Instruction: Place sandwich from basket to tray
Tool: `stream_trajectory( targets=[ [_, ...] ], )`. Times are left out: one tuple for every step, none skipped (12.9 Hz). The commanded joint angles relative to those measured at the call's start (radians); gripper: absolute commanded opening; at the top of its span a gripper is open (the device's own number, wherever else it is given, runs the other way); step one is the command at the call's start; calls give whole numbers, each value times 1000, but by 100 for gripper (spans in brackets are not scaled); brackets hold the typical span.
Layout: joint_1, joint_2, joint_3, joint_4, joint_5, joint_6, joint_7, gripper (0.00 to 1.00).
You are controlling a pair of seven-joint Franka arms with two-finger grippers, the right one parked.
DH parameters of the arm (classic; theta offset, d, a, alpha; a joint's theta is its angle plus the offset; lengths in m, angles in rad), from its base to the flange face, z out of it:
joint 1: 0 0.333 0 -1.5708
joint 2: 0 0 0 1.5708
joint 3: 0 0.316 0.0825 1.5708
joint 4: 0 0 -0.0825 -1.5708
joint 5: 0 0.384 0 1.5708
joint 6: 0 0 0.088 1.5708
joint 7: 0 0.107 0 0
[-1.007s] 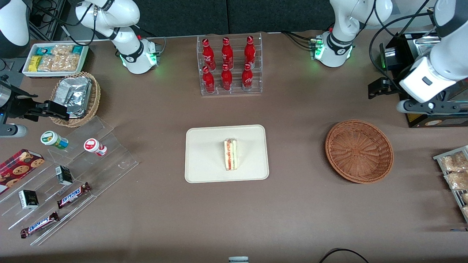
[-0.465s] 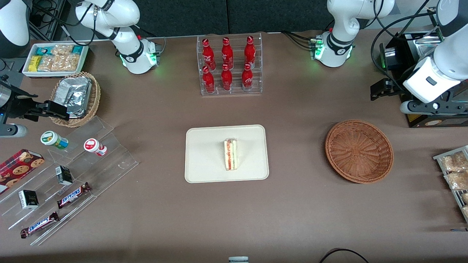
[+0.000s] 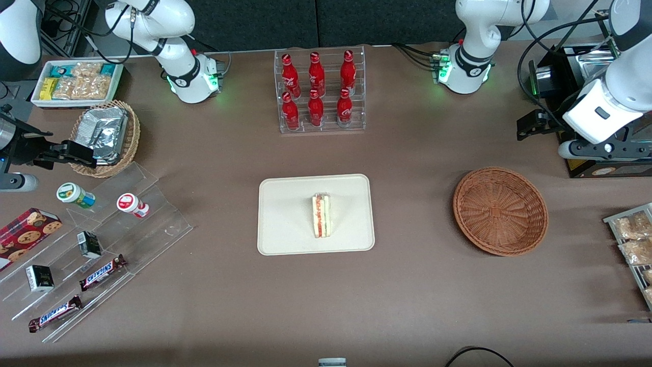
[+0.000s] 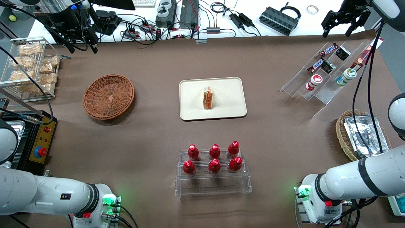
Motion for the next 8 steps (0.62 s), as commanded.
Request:
stream_trajectory(
  targets=[
    [80,10,-84,22,8,1,3,100],
    [80,9,-84,22,8,1,3,100],
    [84,9,-86,22,8,1,3,100],
    [84,7,-86,20,8,-1,3,100],
    [80,6,-86,22,8,-2,3,100],
    [80,4,-86,22,8,-4,3,100],
    [81,1,-84,22,8,-8,3,100],
    [81,1,-84,22,6,-10,3,100]
  ],
)
